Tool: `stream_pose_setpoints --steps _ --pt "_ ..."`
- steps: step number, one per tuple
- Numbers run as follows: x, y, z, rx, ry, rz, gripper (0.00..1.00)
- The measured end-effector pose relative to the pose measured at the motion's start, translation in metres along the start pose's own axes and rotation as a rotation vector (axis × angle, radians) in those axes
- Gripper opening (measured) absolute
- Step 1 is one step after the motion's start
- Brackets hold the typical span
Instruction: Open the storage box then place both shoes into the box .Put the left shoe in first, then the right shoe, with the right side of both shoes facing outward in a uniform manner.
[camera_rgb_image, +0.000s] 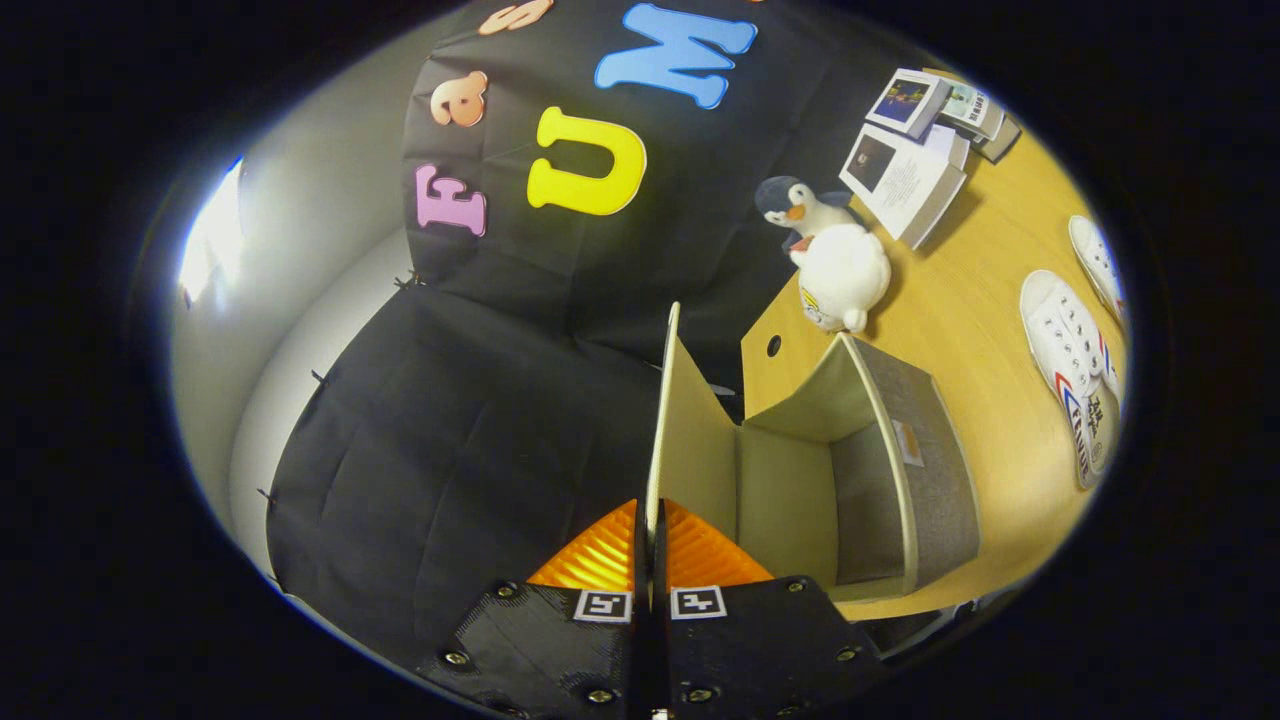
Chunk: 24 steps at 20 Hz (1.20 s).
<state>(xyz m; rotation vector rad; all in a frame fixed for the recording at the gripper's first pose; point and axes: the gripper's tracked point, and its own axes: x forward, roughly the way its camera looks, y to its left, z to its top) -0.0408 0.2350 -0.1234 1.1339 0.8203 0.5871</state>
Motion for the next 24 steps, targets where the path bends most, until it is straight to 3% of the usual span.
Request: stream_pose_setpoints --steps 16,19,21,23,24 --pt "0.089 0.060 -0.070 -0.241 0.012 -0.058 0.01" --pt "0.108 0.069 -0.079 -0.328 0.020 -0.053 0.18" --pt "0.111 0.073 -0.082 -0.376 0.025 -0.045 0.67" --pt "0.108 0.072 -0.079 -0.432 0.019 -0.065 0.90" --pt "0.105 0.072 -0.076 -0.461 0.016 -0.076 0.94"
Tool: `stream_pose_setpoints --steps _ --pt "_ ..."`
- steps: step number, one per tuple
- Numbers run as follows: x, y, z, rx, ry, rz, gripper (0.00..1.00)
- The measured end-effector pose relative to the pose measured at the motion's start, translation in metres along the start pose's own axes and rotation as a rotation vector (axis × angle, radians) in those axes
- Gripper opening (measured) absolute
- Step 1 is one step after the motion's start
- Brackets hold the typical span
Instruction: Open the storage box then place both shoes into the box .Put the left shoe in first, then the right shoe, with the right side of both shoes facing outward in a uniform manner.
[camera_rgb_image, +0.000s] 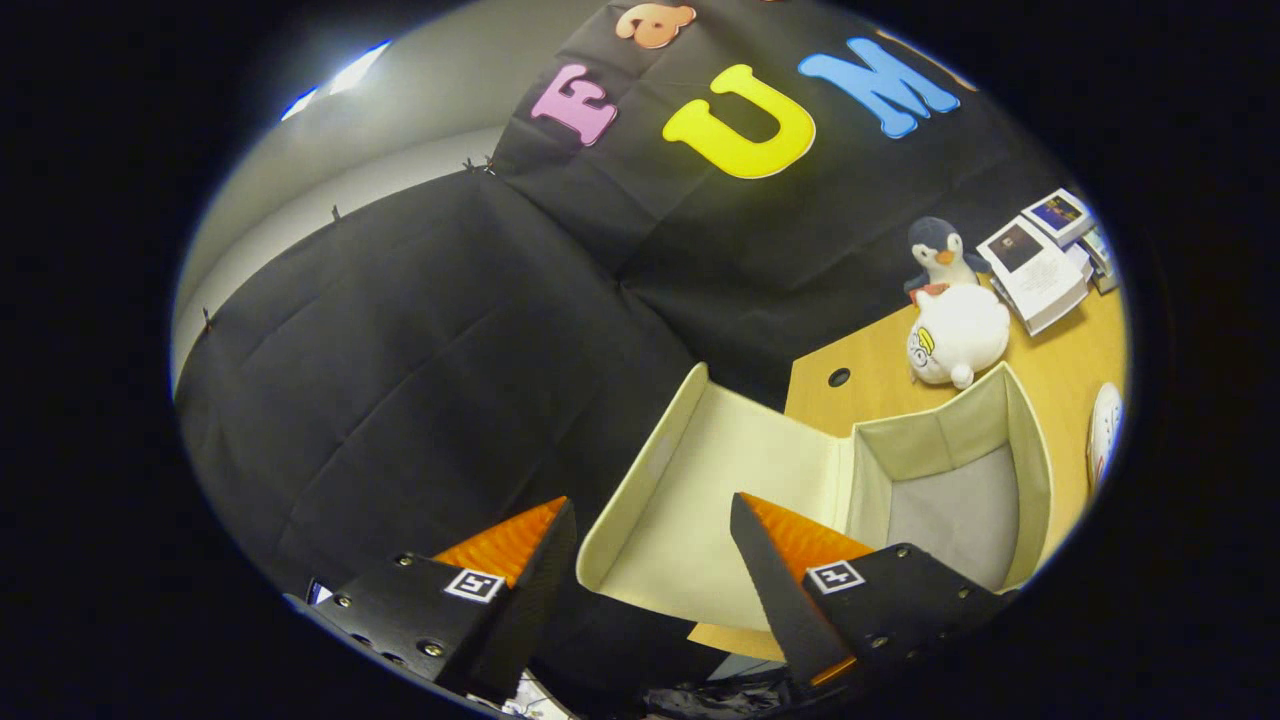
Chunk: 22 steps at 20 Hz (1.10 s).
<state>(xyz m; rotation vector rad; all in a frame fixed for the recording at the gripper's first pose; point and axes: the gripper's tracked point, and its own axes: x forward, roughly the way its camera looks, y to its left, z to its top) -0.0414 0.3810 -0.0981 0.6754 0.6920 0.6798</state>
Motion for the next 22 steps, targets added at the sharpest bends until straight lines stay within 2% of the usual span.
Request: stream_pose_setpoints --steps 4,9,15,22 --pt "-0.021 -0.026 0.010 -0.134 -0.006 -0.057 0.97" --pt "-0.062 -0.079 0.037 -0.311 -0.032 -0.176 0.97" --pt "-0.117 -0.155 0.072 -0.330 -0.064 -0.308 0.97" --pt "-0.167 -0.234 0.091 -0.352 -0.063 -0.450 0.97"
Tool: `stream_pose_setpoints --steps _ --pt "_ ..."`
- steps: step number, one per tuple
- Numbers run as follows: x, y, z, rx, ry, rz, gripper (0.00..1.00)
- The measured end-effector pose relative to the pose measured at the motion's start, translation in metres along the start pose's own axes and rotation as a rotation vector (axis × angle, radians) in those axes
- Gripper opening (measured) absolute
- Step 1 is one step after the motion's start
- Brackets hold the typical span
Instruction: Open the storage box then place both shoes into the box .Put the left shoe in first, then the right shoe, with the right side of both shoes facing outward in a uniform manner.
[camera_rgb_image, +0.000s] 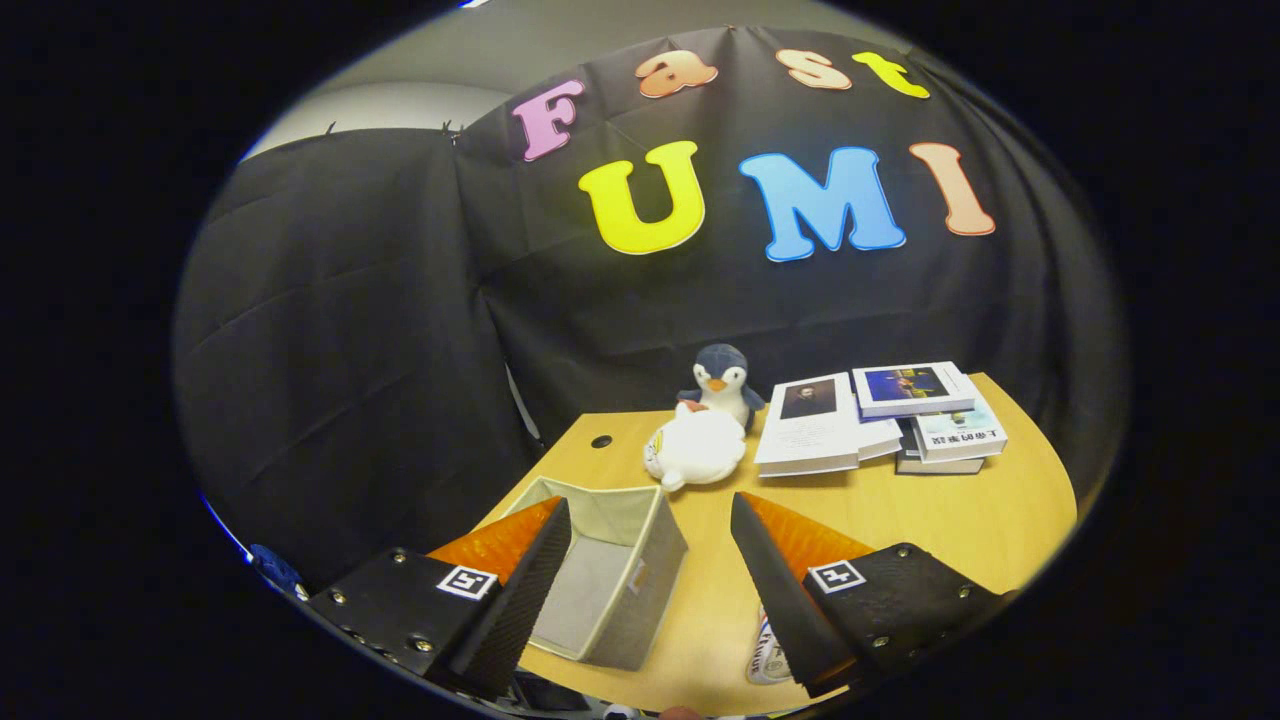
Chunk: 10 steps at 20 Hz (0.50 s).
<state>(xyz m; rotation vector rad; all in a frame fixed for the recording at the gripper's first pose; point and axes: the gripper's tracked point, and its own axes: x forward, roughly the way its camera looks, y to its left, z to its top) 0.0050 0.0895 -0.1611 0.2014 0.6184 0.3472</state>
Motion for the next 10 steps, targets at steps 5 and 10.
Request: stream_pose_setpoints --steps 5,10 --pt "0.001 -0.056 -0.022 0.015 0.044 -0.079 0.98" --pt "0.011 -0.100 -0.064 0.031 0.123 -0.139 0.98"
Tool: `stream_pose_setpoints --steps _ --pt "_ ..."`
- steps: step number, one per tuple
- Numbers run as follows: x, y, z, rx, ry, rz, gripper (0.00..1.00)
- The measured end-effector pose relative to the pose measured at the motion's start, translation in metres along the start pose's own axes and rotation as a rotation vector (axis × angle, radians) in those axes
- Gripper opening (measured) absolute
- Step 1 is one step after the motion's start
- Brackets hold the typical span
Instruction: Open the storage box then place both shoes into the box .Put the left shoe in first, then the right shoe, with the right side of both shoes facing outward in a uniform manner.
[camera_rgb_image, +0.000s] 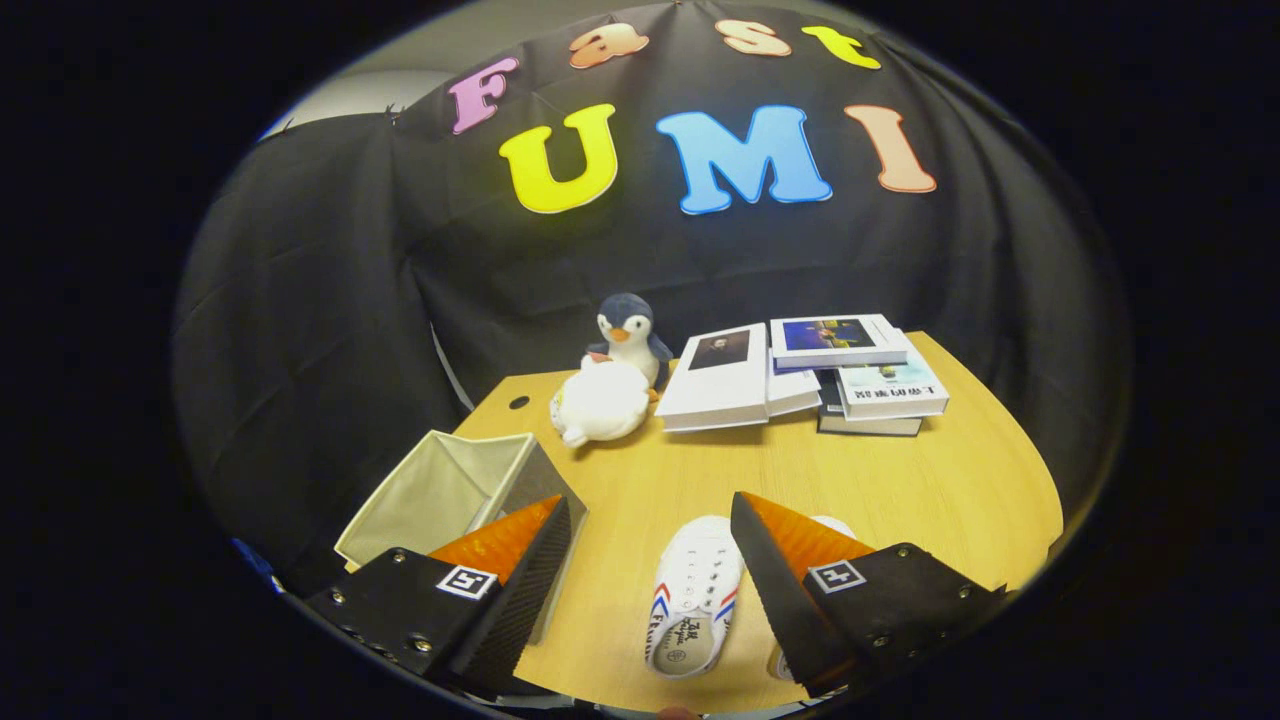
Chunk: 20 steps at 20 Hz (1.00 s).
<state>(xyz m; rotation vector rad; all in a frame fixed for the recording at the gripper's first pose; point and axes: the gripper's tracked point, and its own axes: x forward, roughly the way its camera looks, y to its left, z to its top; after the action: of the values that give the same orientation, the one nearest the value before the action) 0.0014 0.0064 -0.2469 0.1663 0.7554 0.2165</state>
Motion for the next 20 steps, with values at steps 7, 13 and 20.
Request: stream_pose_setpoints --steps 7,13,20 --pt "0.030 -0.036 -0.057 0.015 0.140 -0.032 0.98" --pt "0.047 -0.053 -0.097 0.008 0.248 -0.040 0.98" --pt "0.062 -0.064 -0.128 0.000 0.345 -0.036 0.98"
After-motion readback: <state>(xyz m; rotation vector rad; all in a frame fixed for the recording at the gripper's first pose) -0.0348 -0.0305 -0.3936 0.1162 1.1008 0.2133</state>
